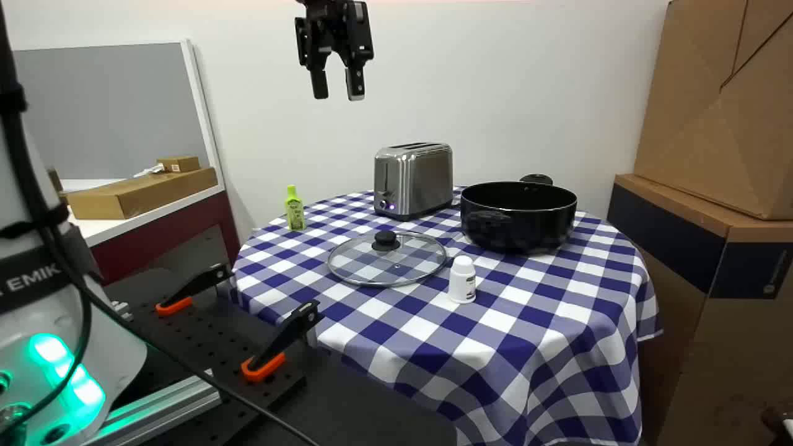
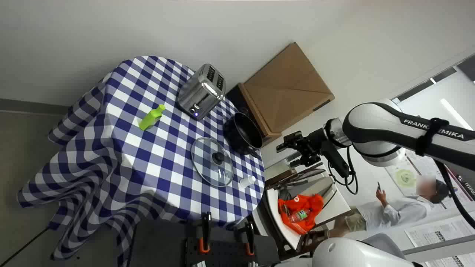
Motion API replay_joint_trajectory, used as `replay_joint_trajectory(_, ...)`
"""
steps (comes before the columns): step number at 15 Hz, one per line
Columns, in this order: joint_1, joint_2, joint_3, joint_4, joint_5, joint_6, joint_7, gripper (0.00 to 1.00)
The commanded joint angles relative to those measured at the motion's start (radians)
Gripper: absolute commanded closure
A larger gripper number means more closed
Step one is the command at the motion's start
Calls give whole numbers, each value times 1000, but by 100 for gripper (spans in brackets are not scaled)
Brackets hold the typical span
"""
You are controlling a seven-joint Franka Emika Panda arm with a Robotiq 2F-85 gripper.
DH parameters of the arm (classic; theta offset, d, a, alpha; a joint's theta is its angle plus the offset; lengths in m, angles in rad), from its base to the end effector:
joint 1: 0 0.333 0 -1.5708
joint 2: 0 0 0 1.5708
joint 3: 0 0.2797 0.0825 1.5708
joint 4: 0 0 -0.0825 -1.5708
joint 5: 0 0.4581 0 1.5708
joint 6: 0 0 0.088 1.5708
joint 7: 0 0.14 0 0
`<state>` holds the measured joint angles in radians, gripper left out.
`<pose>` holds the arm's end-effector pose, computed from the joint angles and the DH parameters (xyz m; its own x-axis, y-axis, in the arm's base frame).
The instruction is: Put the glass lid on the black pot.
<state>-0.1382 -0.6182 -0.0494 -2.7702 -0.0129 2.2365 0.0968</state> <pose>0.4260 -0.0764 0.2939 0.9605 -0.2658 0.0819 -0.2646 -0.9640 -0.0259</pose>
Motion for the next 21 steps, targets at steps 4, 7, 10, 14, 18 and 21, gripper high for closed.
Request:
replay_joint_trajectory(4, 5, 16, -4, 2, 19, 38, 16, 0)
replay_joint_trajectory(7, 34, 71, -15, 2, 66, 139, -3, 0)
replay_joint_trajectory(10, 90, 182, -37, 5, 168, 266, -35, 0)
replay_joint_trajectory(14, 135, 385, -30, 42, 237, 411, -50, 0)
replay_joint_trajectory(18, 140, 578, -22, 100, 241, 490, -54, 0)
replay_joint_trajectory(21, 127, 693, -10, 156, 227, 510, -49, 0)
